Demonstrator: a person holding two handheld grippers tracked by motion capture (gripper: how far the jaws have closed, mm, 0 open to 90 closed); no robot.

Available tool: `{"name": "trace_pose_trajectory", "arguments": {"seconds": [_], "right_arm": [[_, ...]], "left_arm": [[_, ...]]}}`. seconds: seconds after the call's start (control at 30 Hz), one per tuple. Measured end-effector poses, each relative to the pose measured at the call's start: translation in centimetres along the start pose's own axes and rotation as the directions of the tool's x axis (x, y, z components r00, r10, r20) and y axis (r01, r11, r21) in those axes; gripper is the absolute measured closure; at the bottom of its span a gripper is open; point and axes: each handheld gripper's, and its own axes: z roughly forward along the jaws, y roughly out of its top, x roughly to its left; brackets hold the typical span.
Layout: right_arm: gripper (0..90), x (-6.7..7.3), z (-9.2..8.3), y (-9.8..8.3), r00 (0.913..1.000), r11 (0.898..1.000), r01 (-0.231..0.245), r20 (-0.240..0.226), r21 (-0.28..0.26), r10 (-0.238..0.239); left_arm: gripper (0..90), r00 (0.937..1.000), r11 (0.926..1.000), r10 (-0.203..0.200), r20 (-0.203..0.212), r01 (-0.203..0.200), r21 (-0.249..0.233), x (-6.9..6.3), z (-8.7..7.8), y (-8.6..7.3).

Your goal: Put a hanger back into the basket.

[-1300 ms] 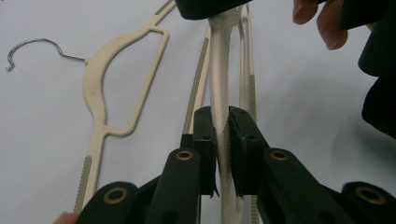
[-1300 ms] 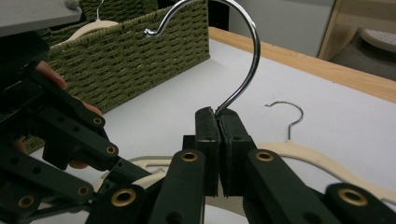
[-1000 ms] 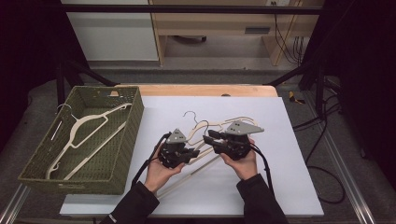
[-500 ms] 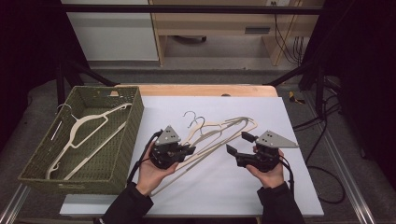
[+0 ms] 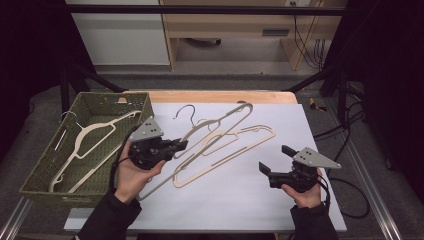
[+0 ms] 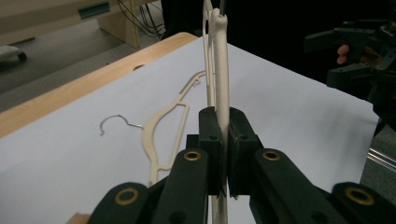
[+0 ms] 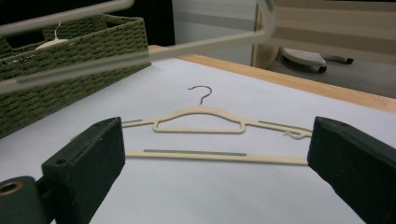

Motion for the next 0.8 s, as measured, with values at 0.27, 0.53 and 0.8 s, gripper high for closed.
{"name": "trace_pose_trajectory", "arguments": {"seconds": [0.27,0.53,0.8], "right_arm": [[3.2,-0.9,-0.7,-0.5,0.9996,1.0,-0.019,0.02,0.009,0.019],[2.7,-1.0,-0.8,-0.7,0.9997,1.0,-0.016,0.019,0.006,0.016],[2.5,-1.0,-0.6,-0.8,0.9998,1.0,-0.012,0.017,0.01,0.012]], "left_arm": [[86.1,0.9993,0.9999,-0.001,-0.036,0.0,-0.015,3.1,-3.9,1.1],[86.1,0.9975,0.9999,-0.014,-0.069,0.013,-0.01,5.9,-6.5,0.7],[86.1,0.9932,0.9992,-0.038,-0.11,0.037,-0.013,9.5,-8.9,-0.8]]}}
